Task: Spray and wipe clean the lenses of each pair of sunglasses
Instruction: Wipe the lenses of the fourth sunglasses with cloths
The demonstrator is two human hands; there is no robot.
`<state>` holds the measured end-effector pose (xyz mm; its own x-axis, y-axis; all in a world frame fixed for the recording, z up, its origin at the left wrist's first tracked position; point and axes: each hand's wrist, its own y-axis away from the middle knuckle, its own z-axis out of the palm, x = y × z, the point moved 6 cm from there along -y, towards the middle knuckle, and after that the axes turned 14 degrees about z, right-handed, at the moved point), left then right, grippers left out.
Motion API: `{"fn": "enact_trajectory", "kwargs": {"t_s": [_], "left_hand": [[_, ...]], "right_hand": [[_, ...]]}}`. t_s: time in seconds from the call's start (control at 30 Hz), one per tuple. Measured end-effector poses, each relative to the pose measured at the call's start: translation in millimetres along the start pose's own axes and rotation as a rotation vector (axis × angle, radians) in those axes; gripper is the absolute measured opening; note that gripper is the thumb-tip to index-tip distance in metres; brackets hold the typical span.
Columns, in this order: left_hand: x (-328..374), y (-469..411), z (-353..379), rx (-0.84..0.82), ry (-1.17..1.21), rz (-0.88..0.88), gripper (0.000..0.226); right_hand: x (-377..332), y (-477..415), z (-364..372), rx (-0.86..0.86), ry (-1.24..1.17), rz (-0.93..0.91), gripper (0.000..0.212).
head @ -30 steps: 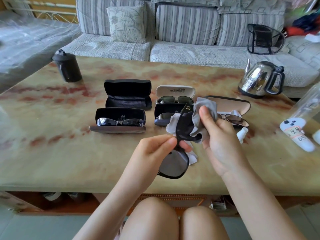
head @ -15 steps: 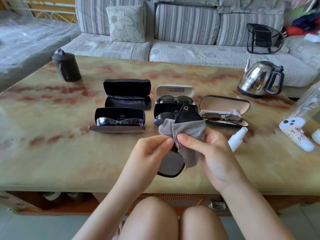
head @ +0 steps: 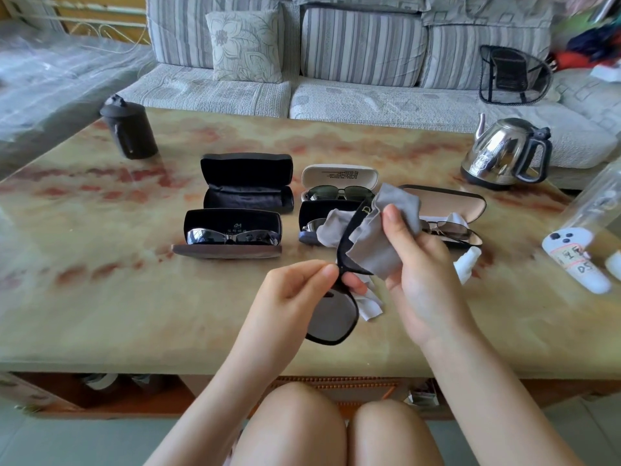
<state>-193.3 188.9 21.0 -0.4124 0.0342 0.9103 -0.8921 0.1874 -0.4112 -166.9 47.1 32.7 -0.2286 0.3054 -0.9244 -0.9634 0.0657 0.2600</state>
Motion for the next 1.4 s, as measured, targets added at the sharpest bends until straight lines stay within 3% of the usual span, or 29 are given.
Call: {"fn": "enact_trajectory", "kwargs": {"t_s": [0.23, 0.4, 0.57, 0.73, 0.9, 1.13, 1.4], "left_hand": [[-9, -1, -3, 0.041, 0.051, -0.058, 0.028], [-3, -4, -6, 0.054, 0.064, -0.009, 0.038], [-6, 0, -5, 0.040, 0.023, 0.012, 0.036], [-4, 0, -4, -0.018, -0.018, 0.035, 0.038], [1, -1, 1, -0.087, -0.077, 0.018, 0.034], [3, -5, 0, -0.094, -0.107, 0.029, 0.037], [-7, -4, -11, -0.002, -0.118, 0.057, 0.031]], "right_hand": [[16, 15, 7, -0.149, -0.225, 0.048, 0.031], [24, 21, 13, -0.221, -0.123, 0.058, 0.029], [24, 22, 7, -0.236, 0.038, 0.024, 0.008], [14, 19, -6, -0.164, 0.085, 0.075, 0.030], [-8, 15, -2, -0.146, -0.017, 0.086, 0.019], [-12, 2, 6, -0.033, 0.048, 0.048, 0.026], [4, 12, 6, -0.139, 0.271, 0.059, 0.047]]}}
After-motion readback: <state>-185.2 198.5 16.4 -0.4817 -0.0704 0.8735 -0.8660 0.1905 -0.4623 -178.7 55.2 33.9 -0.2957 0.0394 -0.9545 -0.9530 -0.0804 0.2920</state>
